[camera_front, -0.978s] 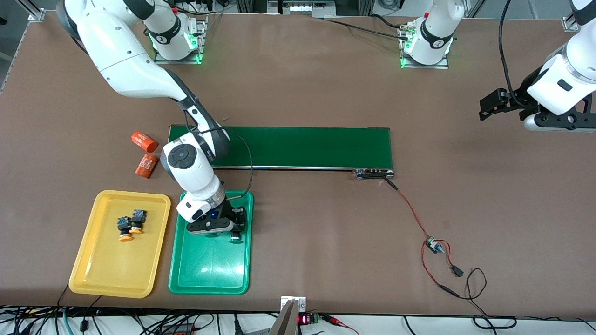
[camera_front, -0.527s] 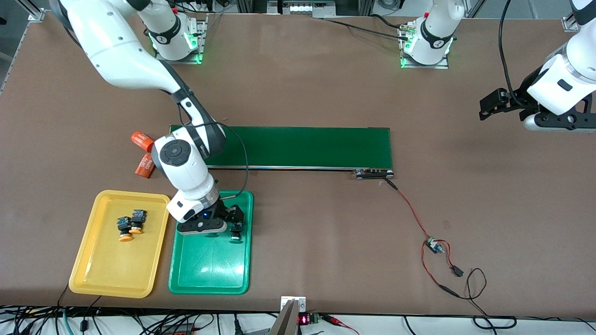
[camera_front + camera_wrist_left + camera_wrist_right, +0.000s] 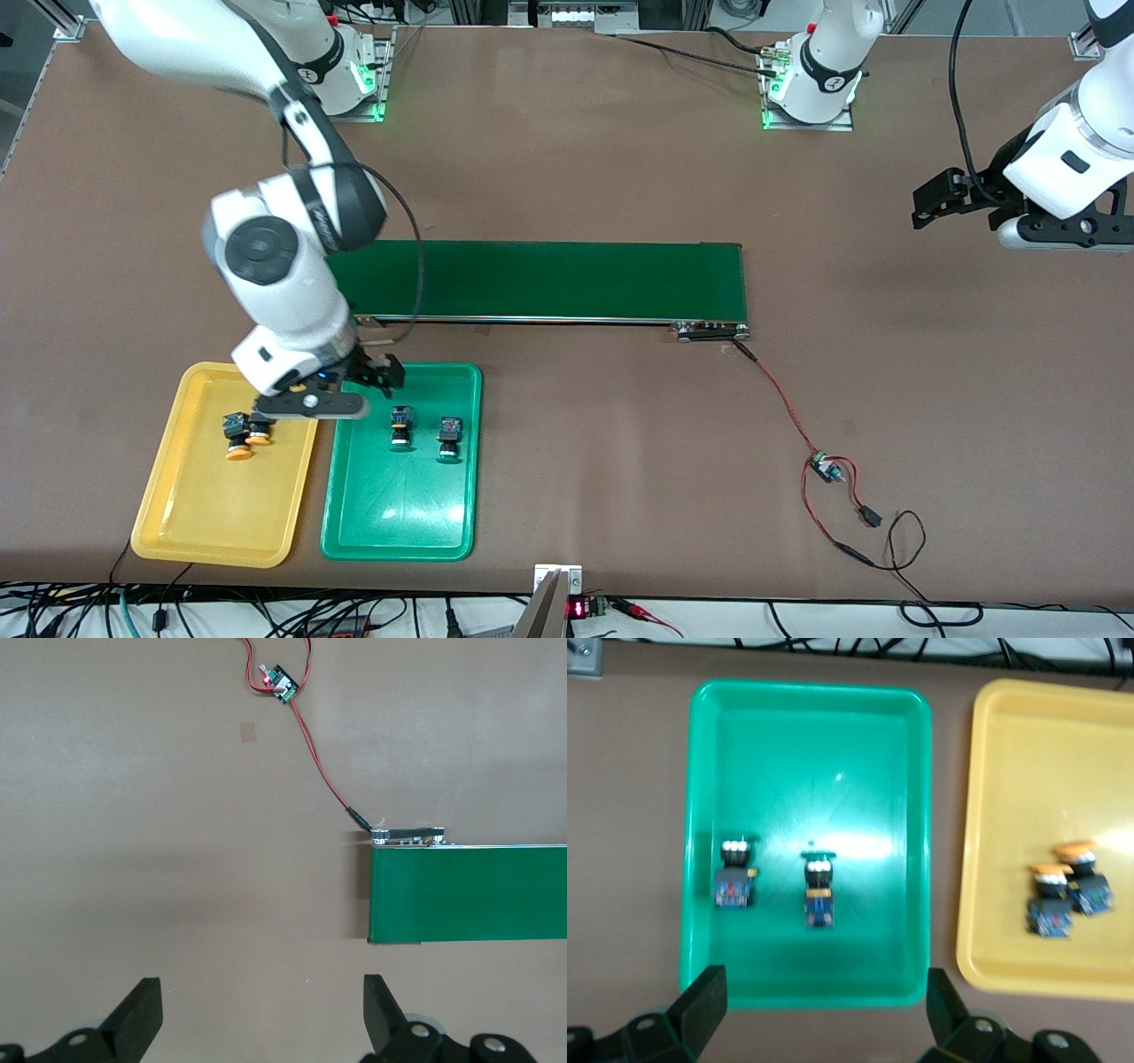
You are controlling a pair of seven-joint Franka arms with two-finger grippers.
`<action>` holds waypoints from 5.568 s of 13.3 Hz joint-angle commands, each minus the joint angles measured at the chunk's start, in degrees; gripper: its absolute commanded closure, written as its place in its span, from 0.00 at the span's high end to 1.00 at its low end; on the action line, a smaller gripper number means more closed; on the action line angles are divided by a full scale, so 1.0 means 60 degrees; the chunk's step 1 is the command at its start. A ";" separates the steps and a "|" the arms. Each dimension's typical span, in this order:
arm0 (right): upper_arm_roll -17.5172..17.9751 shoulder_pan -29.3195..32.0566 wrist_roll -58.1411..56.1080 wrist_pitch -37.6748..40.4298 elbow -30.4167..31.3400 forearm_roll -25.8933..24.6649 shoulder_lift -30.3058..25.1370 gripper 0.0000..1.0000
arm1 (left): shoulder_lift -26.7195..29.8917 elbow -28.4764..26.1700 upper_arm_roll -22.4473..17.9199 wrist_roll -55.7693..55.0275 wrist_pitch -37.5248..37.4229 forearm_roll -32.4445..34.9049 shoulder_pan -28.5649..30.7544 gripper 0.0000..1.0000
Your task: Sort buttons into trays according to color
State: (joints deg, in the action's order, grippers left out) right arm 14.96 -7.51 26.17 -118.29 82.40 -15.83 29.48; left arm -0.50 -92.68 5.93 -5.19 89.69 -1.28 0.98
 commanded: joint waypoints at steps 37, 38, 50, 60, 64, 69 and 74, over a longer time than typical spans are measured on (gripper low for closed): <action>-0.2068 0.1427 -0.4741 0.5286 0.1882 0.2433 -0.4620 1.00 | -0.0122 0.0300 -0.0022 0.0235 -0.0227 -0.0285 0.0056 1.00; -0.2083 0.1412 -0.4627 0.5329 0.1882 0.2462 -0.4620 1.00 | -0.0122 0.0300 -0.0022 0.0235 -0.0227 -0.0285 0.0056 1.00; -0.2025 0.1456 -0.3805 0.5286 0.1809 0.2433 -0.4561 1.00 | -0.0122 0.0286 -0.0022 0.0235 -0.0227 -0.0285 0.0071 1.00; -0.1996 0.1412 -0.3834 0.5476 0.1984 0.2506 -0.4869 1.00 | -0.0122 0.0300 -0.0022 0.0235 -0.0227 -0.0285 0.0071 1.00; -0.2010 0.1427 -0.3805 0.5388 0.2058 0.2491 -0.4766 1.00 | -0.0122 0.0300 -0.0022 0.0235 -0.0227 -0.0285 0.0071 1.00; -0.1981 0.1412 -0.3674 0.4951 0.2058 0.2580 -0.4679 1.00 | -0.0122 0.0286 -0.0022 0.0235 -0.0227 -0.0285 0.0071 1.00; -0.1981 0.1427 -0.3644 0.4744 0.2044 0.2799 -0.4605 1.00 | -0.0122 0.0300 -0.0022 0.0235 -0.0227 -0.0285 0.0071 1.00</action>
State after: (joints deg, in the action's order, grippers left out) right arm 3.01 1.19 3.37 -89.45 94.58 -0.10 2.09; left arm -0.56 -92.61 5.92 -5.19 89.68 -1.28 1.01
